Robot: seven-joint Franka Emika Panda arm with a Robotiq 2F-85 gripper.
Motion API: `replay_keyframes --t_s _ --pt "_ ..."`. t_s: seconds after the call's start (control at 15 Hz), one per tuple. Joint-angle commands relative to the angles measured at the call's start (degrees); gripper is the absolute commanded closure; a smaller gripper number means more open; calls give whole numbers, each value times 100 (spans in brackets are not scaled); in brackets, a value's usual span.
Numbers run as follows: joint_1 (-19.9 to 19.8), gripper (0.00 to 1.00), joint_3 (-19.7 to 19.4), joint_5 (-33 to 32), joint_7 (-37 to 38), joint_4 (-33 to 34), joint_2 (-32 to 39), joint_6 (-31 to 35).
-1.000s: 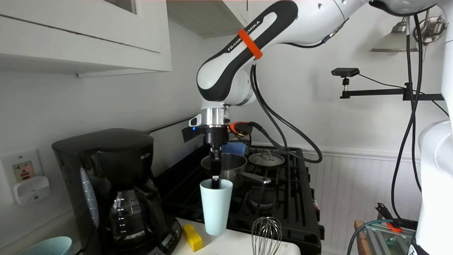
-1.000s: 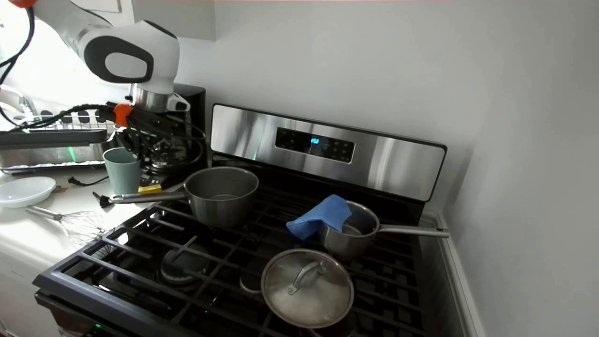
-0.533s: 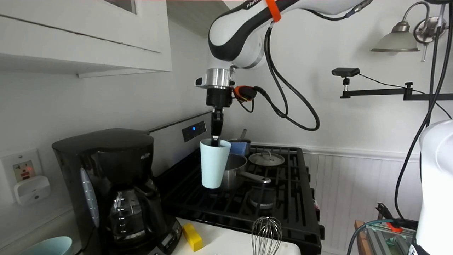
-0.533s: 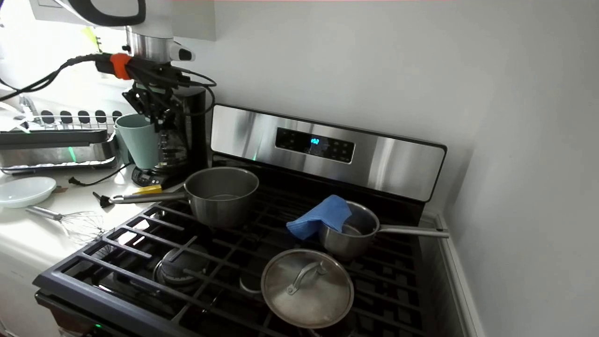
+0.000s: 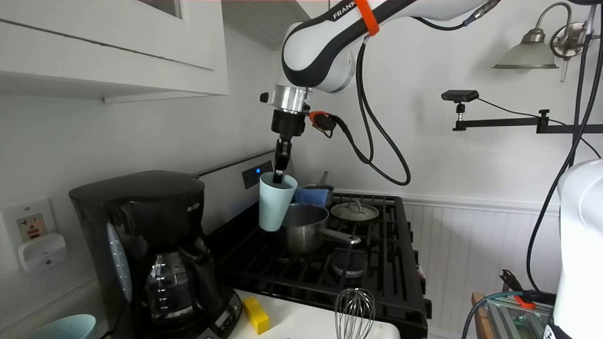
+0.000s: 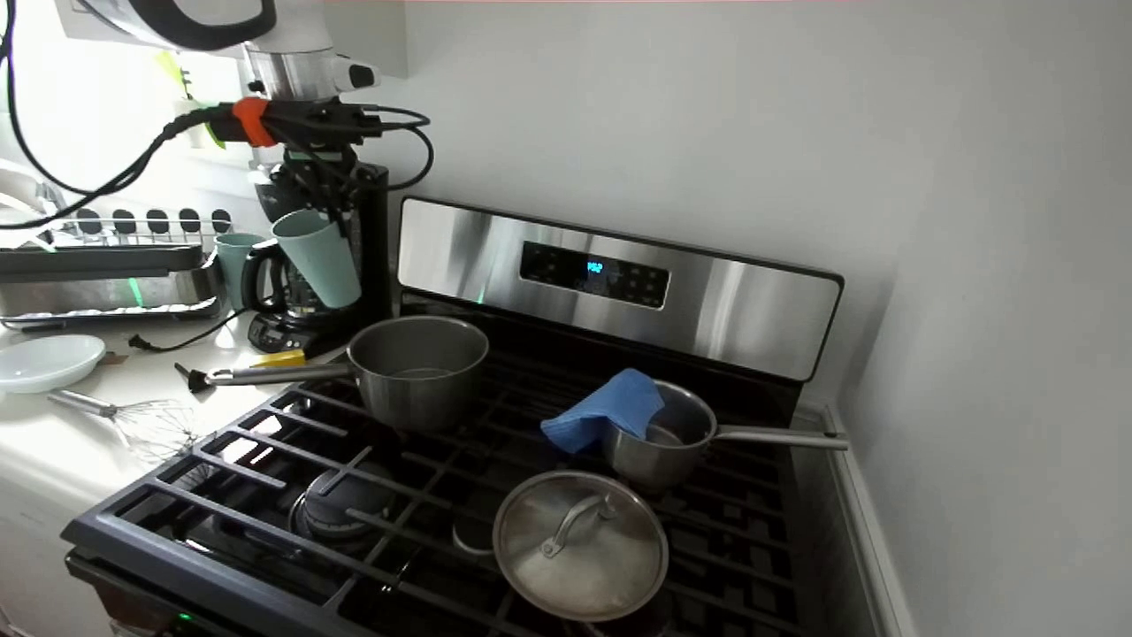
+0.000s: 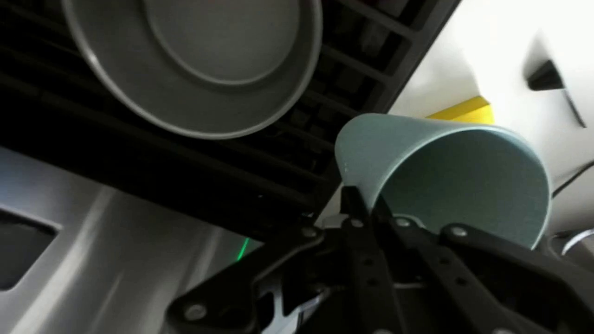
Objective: Open the pot, pour the content of the cup into it, then close the pot
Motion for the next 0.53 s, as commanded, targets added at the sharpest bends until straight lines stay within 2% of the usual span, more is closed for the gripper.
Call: replay_keyframes --t_s 0.0,0.13,0.33,0.47 --pt "-47 99 -24 -783 419 -233 -212 989" --pt "-131 99 -42 -1419 784 -275 -238 1482" --pt "-363 99 -81 -2803 1596 -302 -197 1968" --pt "-886 99 217 -3716 2214 -222 -138 2076"
